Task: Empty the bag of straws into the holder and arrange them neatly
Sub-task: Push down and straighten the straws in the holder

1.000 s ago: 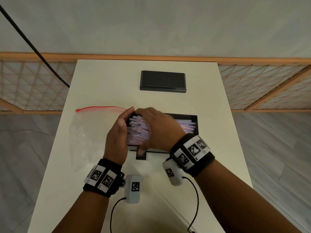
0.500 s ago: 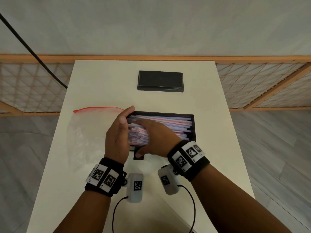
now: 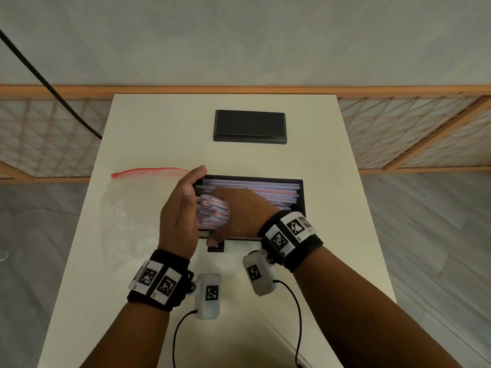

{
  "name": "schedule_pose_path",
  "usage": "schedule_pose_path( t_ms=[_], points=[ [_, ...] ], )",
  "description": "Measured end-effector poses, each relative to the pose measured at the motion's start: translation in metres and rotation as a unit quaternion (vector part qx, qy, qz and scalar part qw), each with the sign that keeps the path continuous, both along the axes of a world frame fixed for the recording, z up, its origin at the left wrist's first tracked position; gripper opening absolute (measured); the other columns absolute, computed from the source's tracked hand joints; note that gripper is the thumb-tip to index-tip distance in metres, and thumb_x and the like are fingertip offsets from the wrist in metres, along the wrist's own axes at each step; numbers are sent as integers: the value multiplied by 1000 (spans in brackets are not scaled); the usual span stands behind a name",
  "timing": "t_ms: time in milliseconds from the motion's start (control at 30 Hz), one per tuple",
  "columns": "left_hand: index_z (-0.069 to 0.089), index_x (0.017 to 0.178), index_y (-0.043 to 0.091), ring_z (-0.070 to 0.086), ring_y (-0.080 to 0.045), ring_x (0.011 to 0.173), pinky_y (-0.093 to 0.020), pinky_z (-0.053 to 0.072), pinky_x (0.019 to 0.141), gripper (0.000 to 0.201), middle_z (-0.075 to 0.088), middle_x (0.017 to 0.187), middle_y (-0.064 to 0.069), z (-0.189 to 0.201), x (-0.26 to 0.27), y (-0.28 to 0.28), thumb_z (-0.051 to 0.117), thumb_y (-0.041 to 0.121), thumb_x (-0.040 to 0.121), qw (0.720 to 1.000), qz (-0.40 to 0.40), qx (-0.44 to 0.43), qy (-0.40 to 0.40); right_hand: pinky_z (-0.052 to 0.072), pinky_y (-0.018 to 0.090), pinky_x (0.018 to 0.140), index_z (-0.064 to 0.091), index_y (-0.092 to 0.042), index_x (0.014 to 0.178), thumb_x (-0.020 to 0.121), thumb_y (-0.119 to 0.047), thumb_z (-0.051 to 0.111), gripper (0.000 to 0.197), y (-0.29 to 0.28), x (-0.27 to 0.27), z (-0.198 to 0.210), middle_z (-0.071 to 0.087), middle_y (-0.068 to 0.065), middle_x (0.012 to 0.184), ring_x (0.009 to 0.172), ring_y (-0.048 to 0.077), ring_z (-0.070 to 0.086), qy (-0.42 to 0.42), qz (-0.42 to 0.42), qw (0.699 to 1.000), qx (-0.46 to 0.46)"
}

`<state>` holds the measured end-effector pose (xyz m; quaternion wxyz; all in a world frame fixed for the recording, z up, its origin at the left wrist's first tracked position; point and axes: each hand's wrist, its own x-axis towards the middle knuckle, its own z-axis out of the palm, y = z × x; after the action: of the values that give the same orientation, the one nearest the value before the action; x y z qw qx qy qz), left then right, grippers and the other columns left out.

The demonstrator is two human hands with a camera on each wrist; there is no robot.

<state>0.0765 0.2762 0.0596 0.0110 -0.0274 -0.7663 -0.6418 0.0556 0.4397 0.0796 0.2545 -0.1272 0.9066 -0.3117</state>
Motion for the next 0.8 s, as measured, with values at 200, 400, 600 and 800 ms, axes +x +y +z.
schedule_pose_path(
  t_ms=[200, 400, 600, 800],
  points=[
    [61, 133, 20, 49, -23, 142, -57, 43, 113, 50, 51, 153, 2, -4, -2, 0, 24, 41, 107, 998, 7, -21, 64, 55, 42, 89, 54, -30, 126, 56, -57, 91, 83, -4, -3, -3, 68, -6, 115, 101, 16, 63, 10, -3, 1000, -9],
    [60, 137, 16, 47, -22, 146, -57, 42, 114, 56, 47, 158, 6, -6, -3, -3, 26, 48, 106, 999, -30, -6, 39, 50, 32, 82, 58, -28, 113, 57, -51, 93, 70, -1, -13, 6, 67, -7, 104, 93, 14, 62, -30, 27, 999, 6],
    [54, 145, 18, 50, -12, 142, -43, 45, 115, 75, 48, 157, 9, -3, 2, -6, 24, 68, 99, 998, -54, -11, 19, 55, 38, 88, 58, -24, 120, 61, -47, 91, 72, -9, -14, 8, 69, -3, 107, 94, 17, 64, -8, 41, 998, 36],
    [48, 152, 19, 45, -6, 146, -45, 39, 121, 85, 47, 158, 12, -2, 4, -10, 24, 77, 94, 997, -72, 19, -10, 51, 31, 84, 61, -22, 117, 62, -40, 93, 66, -11, -14, 14, 69, -3, 106, 91, 15, 64, -34, 37, 998, 38]
  ],
)
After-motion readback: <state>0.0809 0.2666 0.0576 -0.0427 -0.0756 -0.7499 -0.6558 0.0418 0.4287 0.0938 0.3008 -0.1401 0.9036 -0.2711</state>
